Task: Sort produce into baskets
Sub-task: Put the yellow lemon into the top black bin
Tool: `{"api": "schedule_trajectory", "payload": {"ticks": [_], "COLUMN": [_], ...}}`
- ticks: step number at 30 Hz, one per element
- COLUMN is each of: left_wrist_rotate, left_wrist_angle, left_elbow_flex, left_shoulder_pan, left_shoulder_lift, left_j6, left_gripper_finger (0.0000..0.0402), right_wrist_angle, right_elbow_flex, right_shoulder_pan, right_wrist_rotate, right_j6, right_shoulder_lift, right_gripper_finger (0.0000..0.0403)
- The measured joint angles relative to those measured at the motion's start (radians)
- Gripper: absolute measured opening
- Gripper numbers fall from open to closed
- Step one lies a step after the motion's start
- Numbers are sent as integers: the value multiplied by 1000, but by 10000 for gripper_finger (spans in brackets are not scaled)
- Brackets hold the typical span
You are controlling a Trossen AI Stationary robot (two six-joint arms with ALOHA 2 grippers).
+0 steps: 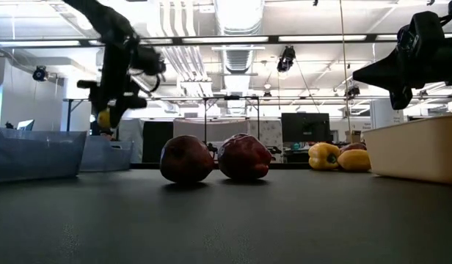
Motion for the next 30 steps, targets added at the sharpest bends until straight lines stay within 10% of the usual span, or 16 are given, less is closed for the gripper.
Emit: {"api": "schedule_trajectory", "payload": {"ticks": [5,30], "left_wrist_rotate": [140,127], "left_wrist_angle": [139,337], "left_elbow_flex": [-87,-98], "left_shoulder_pan": [97,169], "left_shoulder_lift": [33,179], "left_j6": [55,64], "left_gripper_finger": [171,207], "right_wrist_angle": [0,0], "right_elbow_flex": [0,0], "right_shoulder_pan": [0,0], "right_wrist_rotate": [0,0], "right_j6": [0,0], "right_shoulder_lift": [0,0], "right_gripper_finger": [13,13]}}
